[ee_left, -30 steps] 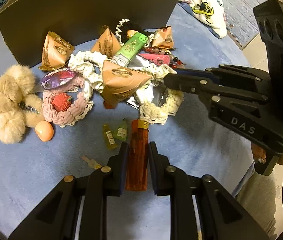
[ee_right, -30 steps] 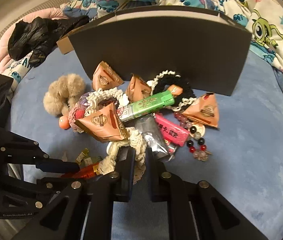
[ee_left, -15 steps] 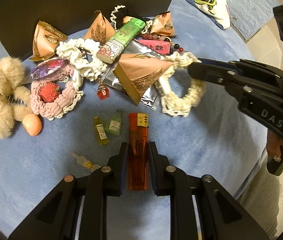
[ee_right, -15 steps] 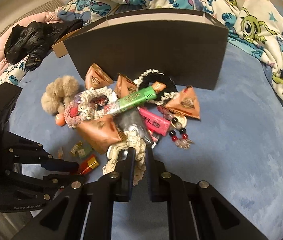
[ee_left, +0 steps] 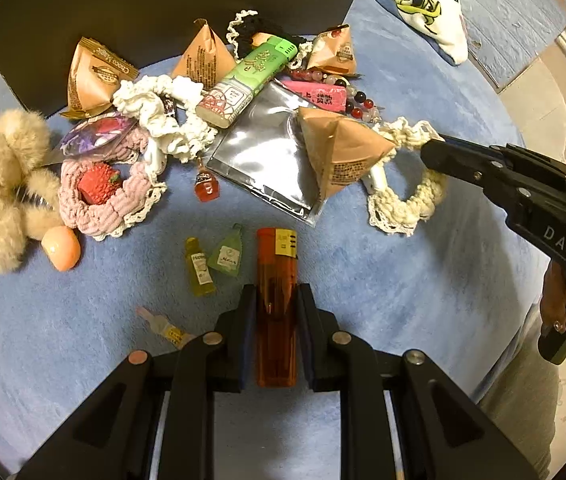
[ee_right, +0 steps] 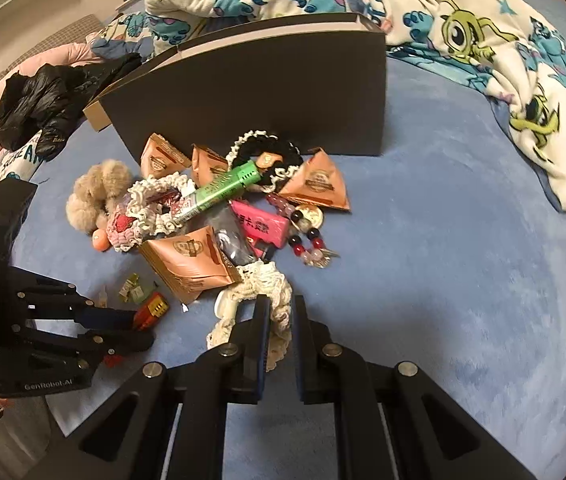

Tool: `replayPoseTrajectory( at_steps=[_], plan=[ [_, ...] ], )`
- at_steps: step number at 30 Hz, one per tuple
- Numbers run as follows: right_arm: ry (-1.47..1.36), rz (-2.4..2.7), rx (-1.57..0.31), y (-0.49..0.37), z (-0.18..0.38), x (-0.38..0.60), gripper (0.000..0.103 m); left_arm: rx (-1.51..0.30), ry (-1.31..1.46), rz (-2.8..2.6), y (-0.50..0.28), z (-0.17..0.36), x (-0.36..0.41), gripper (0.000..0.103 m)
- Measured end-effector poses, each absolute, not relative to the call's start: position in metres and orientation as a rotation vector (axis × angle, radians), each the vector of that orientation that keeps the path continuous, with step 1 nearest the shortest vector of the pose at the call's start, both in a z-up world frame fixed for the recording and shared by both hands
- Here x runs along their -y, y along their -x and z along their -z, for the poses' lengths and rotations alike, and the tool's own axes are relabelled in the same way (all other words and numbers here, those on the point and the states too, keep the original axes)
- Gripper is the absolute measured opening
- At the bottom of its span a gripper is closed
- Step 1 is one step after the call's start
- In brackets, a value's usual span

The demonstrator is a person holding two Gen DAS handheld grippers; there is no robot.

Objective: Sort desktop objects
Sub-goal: 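Grasp the orange lighter with the left tool while the right tool grasps the cream crocheted scrunchie, then lift the orange lighter and cream scrunchie and carry both toward the shoebox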

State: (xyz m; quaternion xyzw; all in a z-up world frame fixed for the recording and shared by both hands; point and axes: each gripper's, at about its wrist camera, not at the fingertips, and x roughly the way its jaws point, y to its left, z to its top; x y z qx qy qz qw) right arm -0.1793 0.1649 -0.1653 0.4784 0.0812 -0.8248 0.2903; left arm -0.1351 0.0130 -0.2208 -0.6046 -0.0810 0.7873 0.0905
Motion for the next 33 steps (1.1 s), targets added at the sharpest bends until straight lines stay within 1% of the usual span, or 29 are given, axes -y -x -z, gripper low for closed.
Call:
replayPoseTrajectory(
  at_steps=[9,20,33],
  plan=[
    [-1.203,2.218,-0.194,0.176,0.146,-0.17,0.01,0.261,1.759,-2.381,0.135,0.202,-0.006,0.02],
    [-1.112,2.238,-0.17,0.172,0.116,-0.169,0.01,0.242,1.725,-2.428,0.133,0.174,0.004,0.02],
    [-1.055,2.23,-0.186,0.168,0.093,-0.16,0.01,0.23,1.699,-2.483,0.128,0.149,0.011,0.02]
  ],
)
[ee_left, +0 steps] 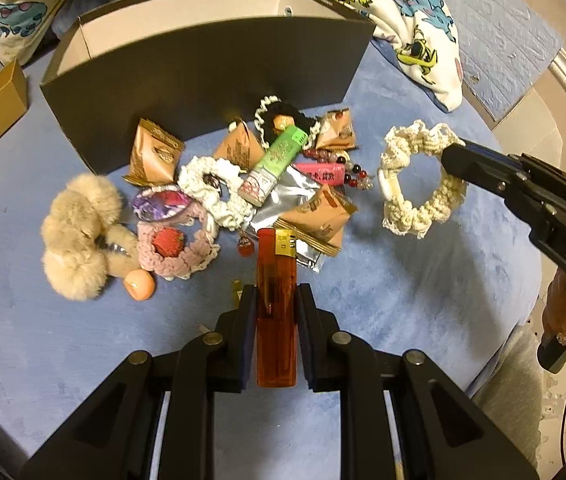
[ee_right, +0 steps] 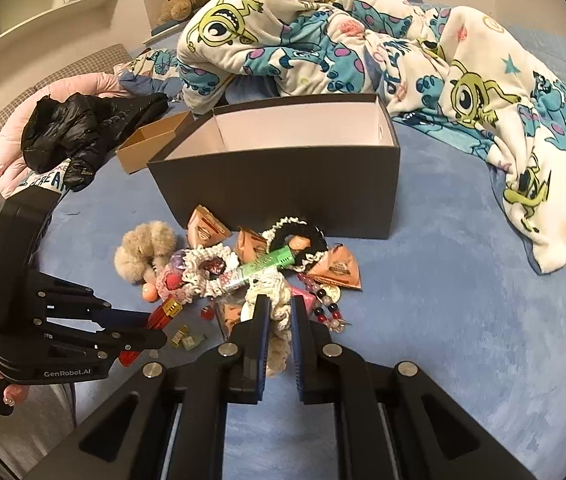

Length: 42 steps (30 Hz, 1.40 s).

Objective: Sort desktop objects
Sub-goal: 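Lift the orange lighter and cream scrunchie and carry both toward the shoebox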

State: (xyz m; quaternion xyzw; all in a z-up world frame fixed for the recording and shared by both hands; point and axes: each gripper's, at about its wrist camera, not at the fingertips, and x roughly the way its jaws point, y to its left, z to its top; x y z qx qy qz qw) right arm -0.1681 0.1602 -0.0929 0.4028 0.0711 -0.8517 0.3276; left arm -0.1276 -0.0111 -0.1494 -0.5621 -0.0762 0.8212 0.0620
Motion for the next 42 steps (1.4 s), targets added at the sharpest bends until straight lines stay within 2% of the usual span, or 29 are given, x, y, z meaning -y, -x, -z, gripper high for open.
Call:
replayPoseTrajectory(
  at_steps=[25,42],
  plan=[
    [-0.987,2.207,-0.206,0.179,0.063,-0.134,0.01,0.266,1.666,-2.616,0.15,0.094,0.045,0.02],
    [-0.887,2.228,-0.242,0.234,0.027,-0.097,0.01,0.227,1.595,-2.703,0.225,0.057,0.075,0.02]
  ],
)
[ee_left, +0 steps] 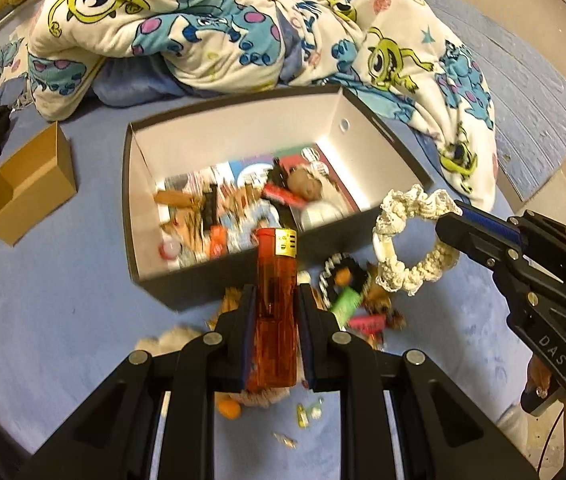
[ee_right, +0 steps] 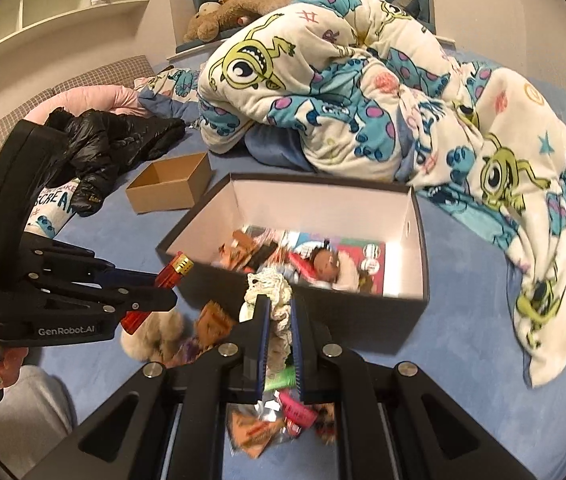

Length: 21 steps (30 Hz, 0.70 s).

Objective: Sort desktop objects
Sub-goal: 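Lift the orange lighter and cream scrunchie and carry both toward the shoebox, then lower the lighter into the shoebox and open the left tool while the right tool releases the scrunchie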

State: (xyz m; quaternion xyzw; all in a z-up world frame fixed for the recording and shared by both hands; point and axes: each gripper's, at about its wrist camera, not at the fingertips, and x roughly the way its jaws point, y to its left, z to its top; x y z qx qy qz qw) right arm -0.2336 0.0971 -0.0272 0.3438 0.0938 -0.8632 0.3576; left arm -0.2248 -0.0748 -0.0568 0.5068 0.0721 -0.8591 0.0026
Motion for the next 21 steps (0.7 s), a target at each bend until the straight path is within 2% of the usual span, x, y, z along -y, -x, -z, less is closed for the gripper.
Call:
replayPoseTrajectory(
  at_steps=[10,21],
  plan=[
    [-0.908,2.264,-0.186,0.292,0.023,-0.068,0.01,-0.2,-1.564,2.662,0.287,0.062,0.101,0.02],
    [-1.01,2.241,-0.235,0.343,0.061,-0.033,0.01,-0.229,-1.654,2.59,0.334,0.111,0.109,0.02]
  ],
)
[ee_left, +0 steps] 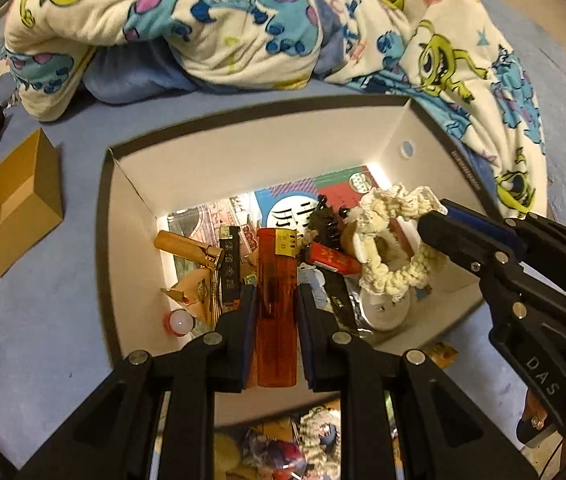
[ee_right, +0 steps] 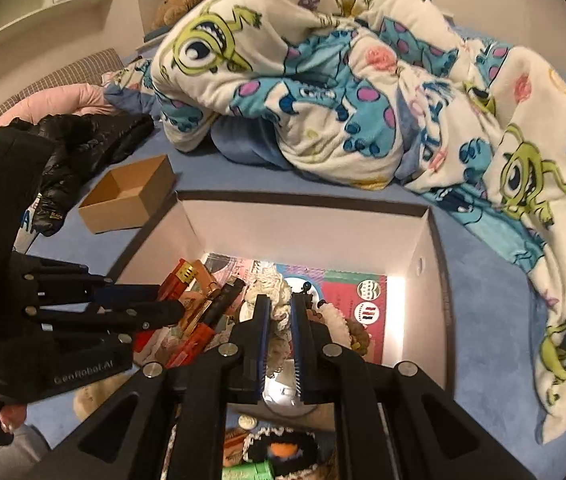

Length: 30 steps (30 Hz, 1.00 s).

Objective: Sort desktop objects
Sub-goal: 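Lower the lighter into the shoebox and open the left tool while the right tool releases the scrunchie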

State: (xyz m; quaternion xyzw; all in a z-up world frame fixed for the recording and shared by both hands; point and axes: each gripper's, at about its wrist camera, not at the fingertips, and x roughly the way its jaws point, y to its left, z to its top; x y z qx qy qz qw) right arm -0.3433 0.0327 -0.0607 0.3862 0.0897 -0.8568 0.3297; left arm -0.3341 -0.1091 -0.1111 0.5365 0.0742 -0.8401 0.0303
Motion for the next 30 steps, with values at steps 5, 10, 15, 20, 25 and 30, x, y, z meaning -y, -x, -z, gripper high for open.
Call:
replayPoseTrajectory(
  at_steps=[5,10,15,20,25,30],
  plan=[
    [-1.047,2.222,-0.268,0.355,0.081,-0.019,0.01,-0.258,-1.697,2.542,0.343,0.136,0.116,0.02],
    [-1.072,2.216,-0.279,0.362,0.094,-0.012,0.01,-0.26,-1.718,2.518,0.348,0.149,0.12,0.02],
    [-1.109,2.22,-0.296,0.369,0.105,-0.008,0.01,-0.251,-1.732,2.497,0.351,0.158,0.121,0.02],
    [-1.131,2.219,-0.302,0.372,0.109,-0.007,0.011,-0.237,-1.751,2.482,0.354,0.164,0.121,0.02],
    [-1.164,2.211,-0.299,0.374,0.115,-0.008,0.013,-0.23,-1.765,2.471,0.355,0.167,0.119,0.02],
    [-1.174,2.216,-0.307,0.374,0.118,-0.009,0.015,-0.213,-1.768,2.447,0.354,0.167,0.12,0.02]
  ],
)
